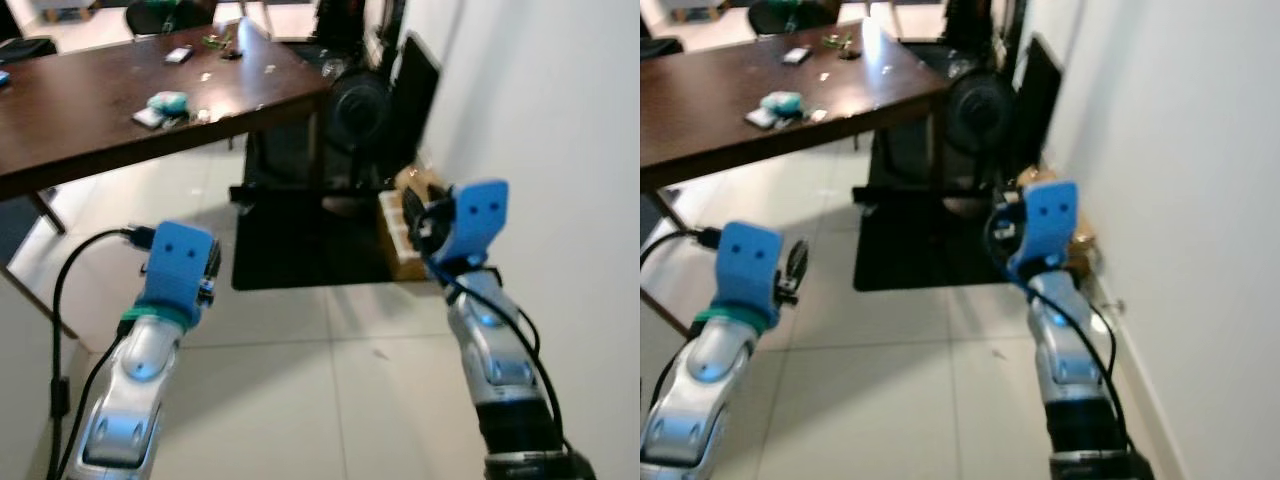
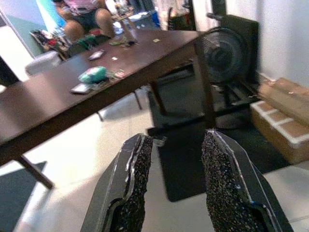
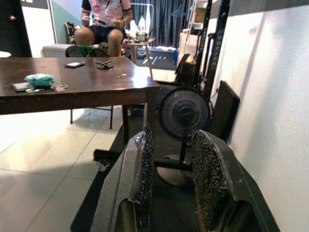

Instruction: Hang keys on a hook

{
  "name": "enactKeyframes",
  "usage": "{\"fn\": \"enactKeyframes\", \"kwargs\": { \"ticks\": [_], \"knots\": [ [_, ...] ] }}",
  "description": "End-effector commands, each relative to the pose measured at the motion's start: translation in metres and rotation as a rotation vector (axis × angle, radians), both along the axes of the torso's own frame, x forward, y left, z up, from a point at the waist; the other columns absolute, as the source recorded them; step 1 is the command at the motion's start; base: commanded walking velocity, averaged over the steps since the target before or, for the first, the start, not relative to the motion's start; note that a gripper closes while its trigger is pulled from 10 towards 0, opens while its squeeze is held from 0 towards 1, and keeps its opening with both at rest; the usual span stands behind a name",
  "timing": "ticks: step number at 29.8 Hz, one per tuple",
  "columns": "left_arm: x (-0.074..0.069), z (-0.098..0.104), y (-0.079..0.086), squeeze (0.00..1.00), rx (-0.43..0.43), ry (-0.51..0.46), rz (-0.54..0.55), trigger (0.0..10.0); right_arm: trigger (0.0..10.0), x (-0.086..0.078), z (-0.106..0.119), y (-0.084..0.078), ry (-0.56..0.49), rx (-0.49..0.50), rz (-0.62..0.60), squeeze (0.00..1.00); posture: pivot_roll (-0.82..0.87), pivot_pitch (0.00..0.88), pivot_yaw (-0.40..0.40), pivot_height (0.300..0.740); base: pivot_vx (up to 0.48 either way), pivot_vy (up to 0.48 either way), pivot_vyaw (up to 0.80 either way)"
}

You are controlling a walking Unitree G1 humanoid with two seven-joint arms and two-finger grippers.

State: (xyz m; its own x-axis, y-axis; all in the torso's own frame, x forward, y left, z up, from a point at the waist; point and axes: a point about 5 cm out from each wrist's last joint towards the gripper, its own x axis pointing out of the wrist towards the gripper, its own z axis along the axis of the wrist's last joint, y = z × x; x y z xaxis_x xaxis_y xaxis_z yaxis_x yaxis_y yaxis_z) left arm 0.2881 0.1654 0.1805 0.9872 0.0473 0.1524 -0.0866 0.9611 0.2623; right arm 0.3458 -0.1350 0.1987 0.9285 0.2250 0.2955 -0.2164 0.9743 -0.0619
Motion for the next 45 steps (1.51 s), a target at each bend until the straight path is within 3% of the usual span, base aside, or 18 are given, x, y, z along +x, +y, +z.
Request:
{"fn": "enactKeyframes", "kwargs": {
  "ticks": [1, 2, 6, 12, 16, 20, 45],
  "knots": [
    [-0.001, -0.007, 0.006, 0.00, -0.005, 0.022, 0.034, 10.0, 10.0, 0.000, -0.011, 0.016, 0.056, 0.001, 0.077, 0.00, -0.06, 0.001, 0.054, 0.740, 0.000, 0.000, 0.00],
    [-0.001, -0.008, 0.004, 0.00, -0.011, 0.021, 0.036, 10.0, 10.0, -0.001, -0.011, 0.027, 0.060, -0.010, 0.148, 0.00, -0.05, 0.004, 0.042, 0.740, 0.394, 0.000, 0.00],
    [-0.002, -0.008, 0.000, 0.00, -0.014, 0.026, 0.047, 10.0, 10.0, -0.005, -0.008, 0.043, 0.047, -0.010, 0.267, 0.00, -0.03, 0.014, 0.036, 0.740, 0.458, 0.000, 0.00],
    [-0.003, -0.007, -0.004, 0.00, -0.048, 0.031, 0.045, 10.0, 10.0, -0.003, -0.007, 0.050, 0.081, 0.050, 0.334, 0.00, -0.02, 0.035, 0.028, 0.740, 0.432, 0.000, 0.00],
    [-0.005, -0.005, -0.013, 0.00, -0.043, 0.017, 0.018, 10.0, 10.0, 0.001, -0.007, 0.049, 0.121, 0.131, 0.355, 0.00, -0.02, 0.046, 0.030, 0.740, 0.401, 0.000, 0.00],
    [-0.006, -0.005, -0.013, 0.00, -0.044, 0.018, 0.021, 10.0, 10.0, 0.001, -0.007, 0.046, 0.129, 0.142, 0.356, 0.00, -0.02, 0.048, 0.035, 0.740, 0.412, 0.000, 0.00],
    [-0.005, -0.004, -0.015, 0.00, -0.065, 0.029, 0.016, 10.0, 10.0, 0.001, -0.007, 0.038, 0.150, 0.130, 0.339, 0.00, -0.03, 0.062, 0.040, 0.740, 0.367, 0.000, 0.00]
  ]
}}
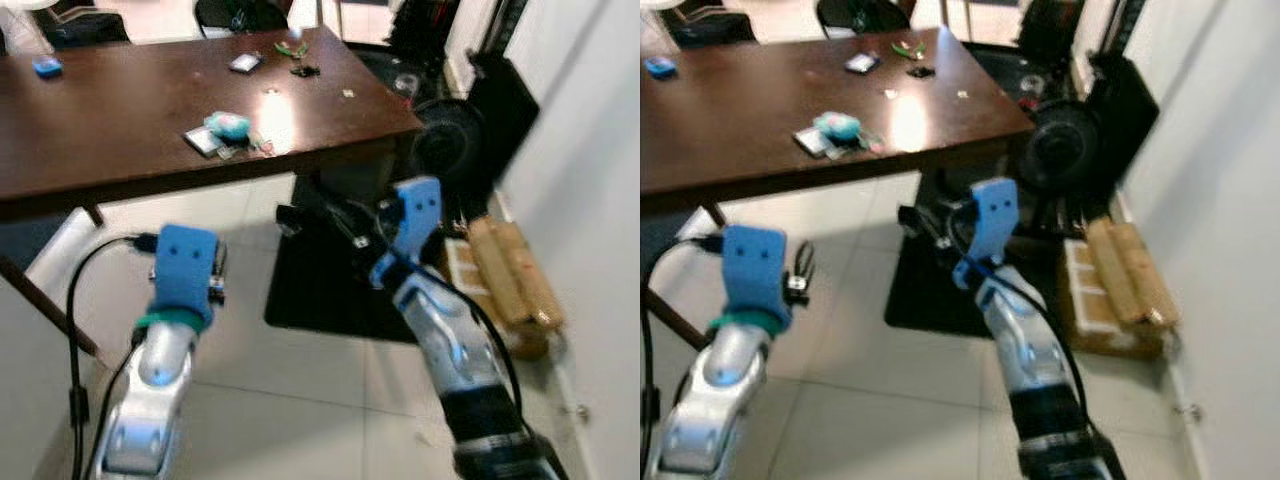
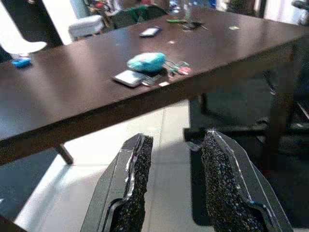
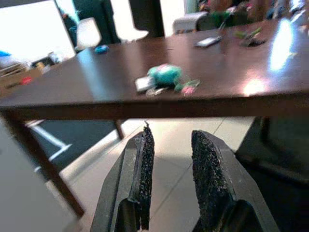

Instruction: Hang keys on a hook

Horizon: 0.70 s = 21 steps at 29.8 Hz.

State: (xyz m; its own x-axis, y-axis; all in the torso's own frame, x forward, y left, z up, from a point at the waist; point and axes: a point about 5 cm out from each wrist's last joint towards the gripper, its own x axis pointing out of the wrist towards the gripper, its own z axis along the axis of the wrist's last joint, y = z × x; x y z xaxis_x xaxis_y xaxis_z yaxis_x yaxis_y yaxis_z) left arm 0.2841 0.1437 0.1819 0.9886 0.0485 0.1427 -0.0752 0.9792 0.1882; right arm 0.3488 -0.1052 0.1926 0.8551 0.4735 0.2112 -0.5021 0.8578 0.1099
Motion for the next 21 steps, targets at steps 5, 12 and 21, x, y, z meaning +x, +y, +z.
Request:
{"fn": "enactKeyframes", "kwargs": {
  "ticks": [5, 12, 21],
  "knots": [
    [-0.001, -0.005, 0.007, 0.00, 0.011, 0.024, 0.024, 10.0, 10.0, 0.000, -0.001, 0.005, 0.021, 0.005, -0.018, 0.00, -0.03, 0.062, 0.037, 0.740, 0.355, 0.000, 0.00],
    [-0.004, -0.005, 0.009, 0.00, -0.044, 0.026, -0.011, 10.0, 10.0, 0.000, -0.003, -0.026, 0.026, -0.105, -0.317, 0.00, -0.03, 0.070, 0.035, 0.740, 0.349, 0.000, 0.00],
    [-0.005, -0.005, 0.008, 0.00, -0.062, 0.030, -0.058, 10.0, 10.0, -0.006, -0.007, -0.036, 0.043, -0.172, -0.437, 0.00, -0.04, 0.072, 0.041, 0.740, 0.348, 0.000, 0.00]
  ]
}}
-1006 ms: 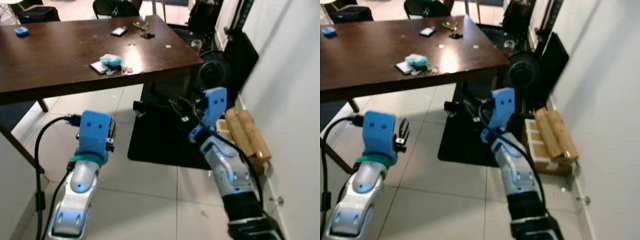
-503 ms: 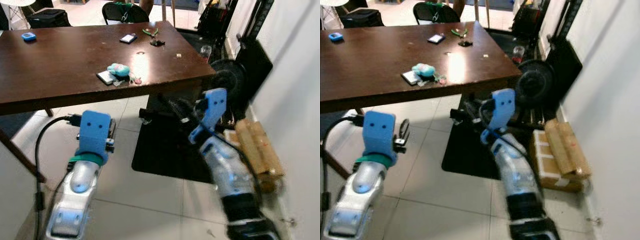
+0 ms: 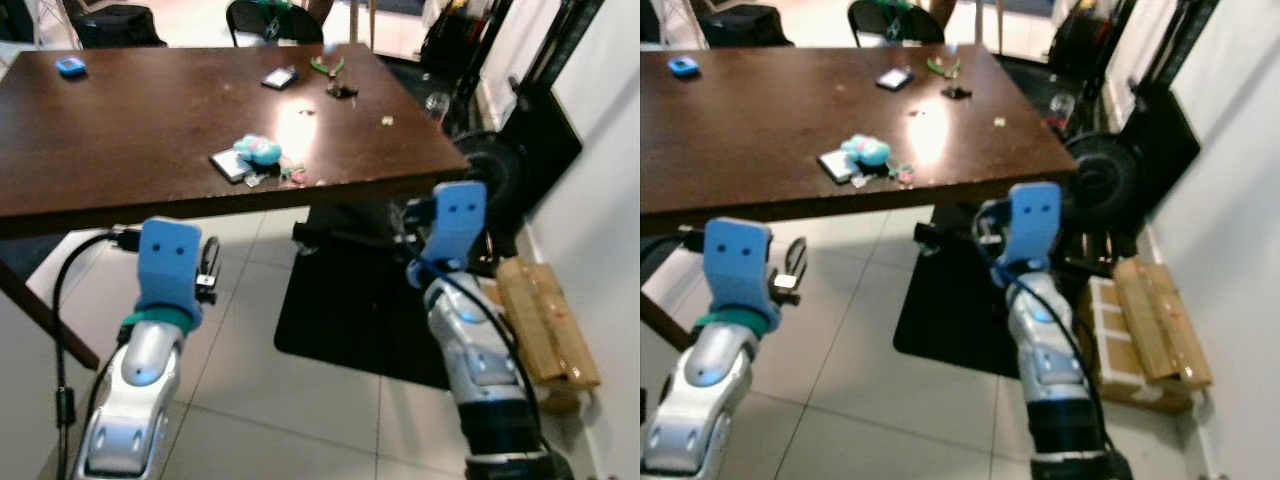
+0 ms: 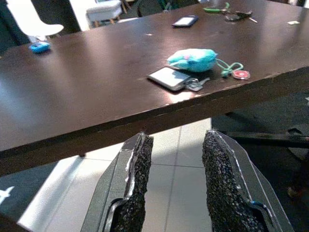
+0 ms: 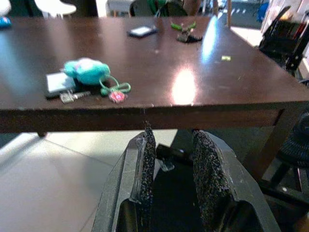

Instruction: Hang keys on a hook

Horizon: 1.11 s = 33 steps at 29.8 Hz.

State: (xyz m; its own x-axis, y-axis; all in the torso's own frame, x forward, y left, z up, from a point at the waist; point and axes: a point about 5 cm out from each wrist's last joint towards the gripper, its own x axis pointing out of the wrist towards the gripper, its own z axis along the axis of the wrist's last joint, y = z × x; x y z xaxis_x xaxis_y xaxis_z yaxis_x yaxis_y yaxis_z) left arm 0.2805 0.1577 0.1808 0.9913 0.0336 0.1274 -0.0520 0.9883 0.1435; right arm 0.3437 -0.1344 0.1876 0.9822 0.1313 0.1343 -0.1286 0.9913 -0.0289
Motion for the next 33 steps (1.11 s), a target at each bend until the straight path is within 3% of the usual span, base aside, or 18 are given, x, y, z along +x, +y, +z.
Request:
{"fn": "enactKeyframes", "kwargs": {
  "ticks": [1, 6, 33],
  "knots": [
    [-0.001, -0.004, -0.006, 0.00, -0.017, 0.016, -0.041, 10.0, 10.0, 0.000, -0.002, -0.007, 0.012, -0.017, -0.050, 0.00, -0.04, 0.072, 0.041, 0.740, 0.345, 0.000, 0.00],
    [-0.001, -0.004, -0.006, 0.00, -0.015, 0.018, -0.049, 10.0, 10.0, 0.000, -0.005, -0.011, 0.037, 0.004, -0.089, 0.00, -0.04, 0.072, 0.042, 0.740, 0.346, 0.000, 0.00],
    [0.000, -0.005, -0.006, 0.00, -0.010, 0.019, -0.061, 10.0, 10.0, -0.001, -0.005, 0.003, 0.049, -0.003, 0.029, 0.00, -0.04, 0.065, 0.042, 0.740, 0.326, 0.000, 0.00]
  ]
}}
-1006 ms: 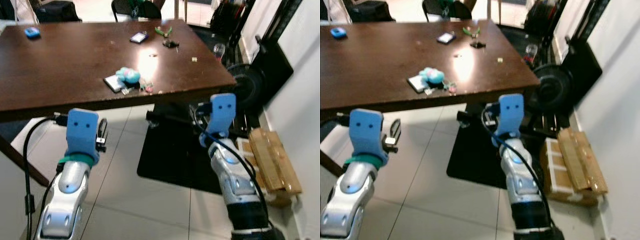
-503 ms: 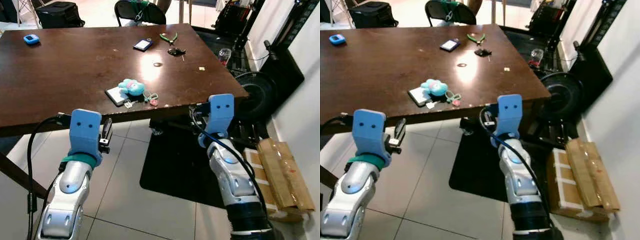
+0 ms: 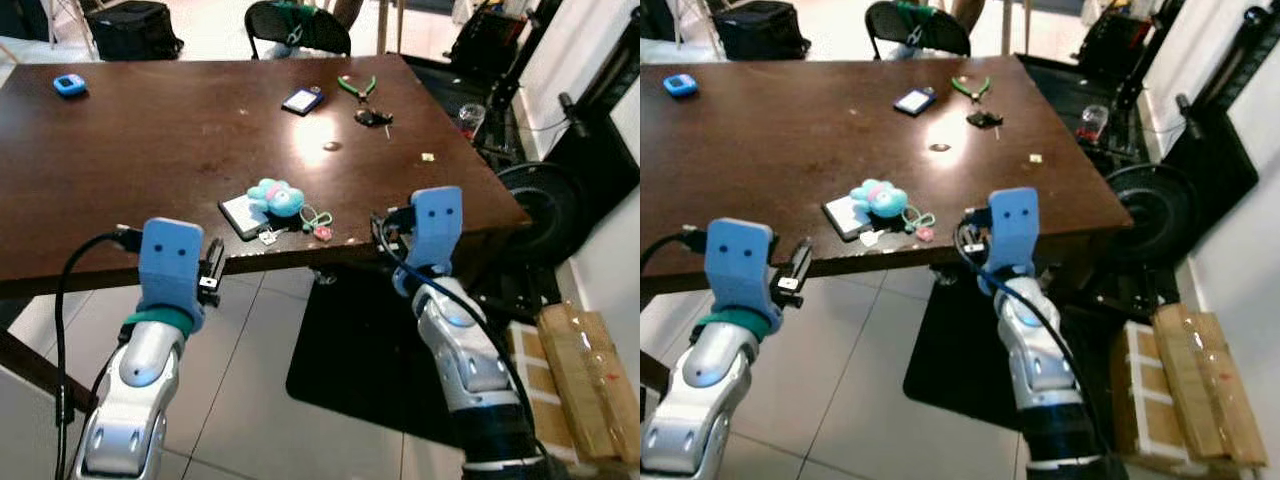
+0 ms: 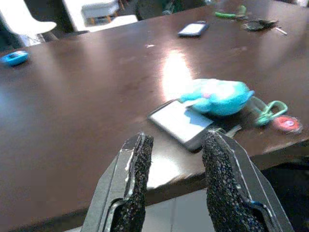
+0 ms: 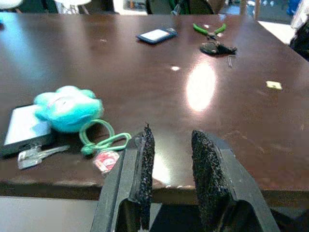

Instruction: Hang keys on a hook

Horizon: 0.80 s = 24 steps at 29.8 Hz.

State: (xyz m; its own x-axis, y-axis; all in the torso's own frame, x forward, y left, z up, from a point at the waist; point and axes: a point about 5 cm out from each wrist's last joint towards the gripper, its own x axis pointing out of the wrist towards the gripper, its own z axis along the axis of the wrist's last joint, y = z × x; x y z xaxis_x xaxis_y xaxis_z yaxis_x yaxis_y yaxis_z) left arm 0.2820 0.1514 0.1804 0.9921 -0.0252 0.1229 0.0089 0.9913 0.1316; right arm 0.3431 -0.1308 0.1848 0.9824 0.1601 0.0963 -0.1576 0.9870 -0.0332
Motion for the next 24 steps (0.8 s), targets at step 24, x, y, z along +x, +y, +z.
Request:
{"fn": "enactKeyframes", "kwargs": {
  "ticks": [24],
  "knots": [
    [-0.0007, -0.0043, -0.0001, 0.00, 0.008, 0.013, -0.003, 10.0, 10.0, 0.0006, -0.0039, -0.0010, 0.019, 0.016, 0.006, 0.00, -0.04, 0.058, 0.044, 0.740, 0.319, 0.000, 0.00]
  ]
}}
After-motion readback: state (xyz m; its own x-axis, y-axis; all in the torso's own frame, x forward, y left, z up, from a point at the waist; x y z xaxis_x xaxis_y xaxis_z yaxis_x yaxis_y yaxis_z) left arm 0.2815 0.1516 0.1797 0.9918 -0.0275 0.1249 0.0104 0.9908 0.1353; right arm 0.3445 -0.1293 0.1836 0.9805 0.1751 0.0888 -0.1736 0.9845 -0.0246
